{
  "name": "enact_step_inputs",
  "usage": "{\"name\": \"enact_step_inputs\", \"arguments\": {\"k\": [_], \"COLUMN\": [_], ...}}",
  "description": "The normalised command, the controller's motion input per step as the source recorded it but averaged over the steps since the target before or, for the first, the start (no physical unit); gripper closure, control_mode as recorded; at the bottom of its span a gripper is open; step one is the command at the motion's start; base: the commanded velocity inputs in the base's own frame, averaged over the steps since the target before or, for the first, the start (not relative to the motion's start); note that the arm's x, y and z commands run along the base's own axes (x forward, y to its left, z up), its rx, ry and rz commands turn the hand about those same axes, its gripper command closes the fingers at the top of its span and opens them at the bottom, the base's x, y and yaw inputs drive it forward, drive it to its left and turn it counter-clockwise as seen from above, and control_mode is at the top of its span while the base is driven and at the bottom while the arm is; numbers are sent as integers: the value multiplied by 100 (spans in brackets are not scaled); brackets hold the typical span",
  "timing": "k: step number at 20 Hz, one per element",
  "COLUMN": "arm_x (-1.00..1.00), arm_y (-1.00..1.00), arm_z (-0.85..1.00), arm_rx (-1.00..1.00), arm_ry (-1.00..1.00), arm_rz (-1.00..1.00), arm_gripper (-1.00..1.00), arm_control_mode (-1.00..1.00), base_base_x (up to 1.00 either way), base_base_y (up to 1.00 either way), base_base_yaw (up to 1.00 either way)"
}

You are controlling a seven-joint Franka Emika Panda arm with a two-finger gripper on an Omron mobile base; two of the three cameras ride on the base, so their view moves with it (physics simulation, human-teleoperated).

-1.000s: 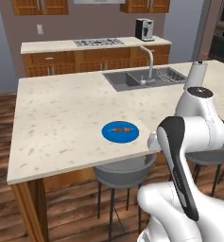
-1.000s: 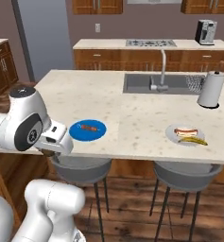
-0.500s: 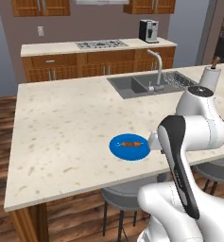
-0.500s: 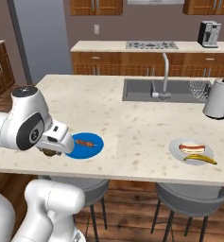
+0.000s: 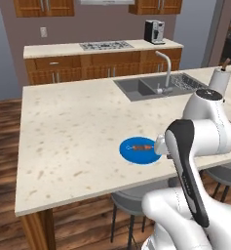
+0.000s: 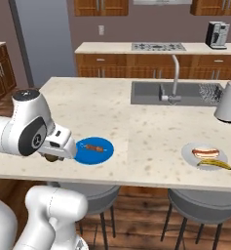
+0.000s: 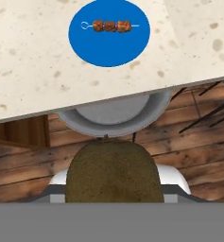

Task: Pick up the banana and kiwi from the fridge and place one fruit on each plate on the dining counter.

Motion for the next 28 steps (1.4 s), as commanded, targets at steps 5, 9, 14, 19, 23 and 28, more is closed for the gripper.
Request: {"name": "enact_step_inputs", "arguments": {"k": [5, 9, 14, 19, 23, 28], "arm_x": [0, 0, 0, 74, 72, 46], "arm_y": [0, 0, 0, -3, -1, -18], "arm_z": [0, 0, 0, -9, -18, -53], "arm_rx": [0, 0, 0, 0, 0, 0], "arm_ry": [0, 0, 0, -2, -6, -10], "arm_rz": [0, 0, 0, 2, 1, 0], "arm_gripper": [100, 100, 100, 100, 100, 100], "arm_control_mode": [100, 100, 100, -100, -100, -100], "base_base_x": [3, 5, 8, 0, 0, 0], "base_base_y": [19, 0, 0, 0, 0, 0], "base_base_yaw": [18, 1, 0, 0, 0, 0]}}
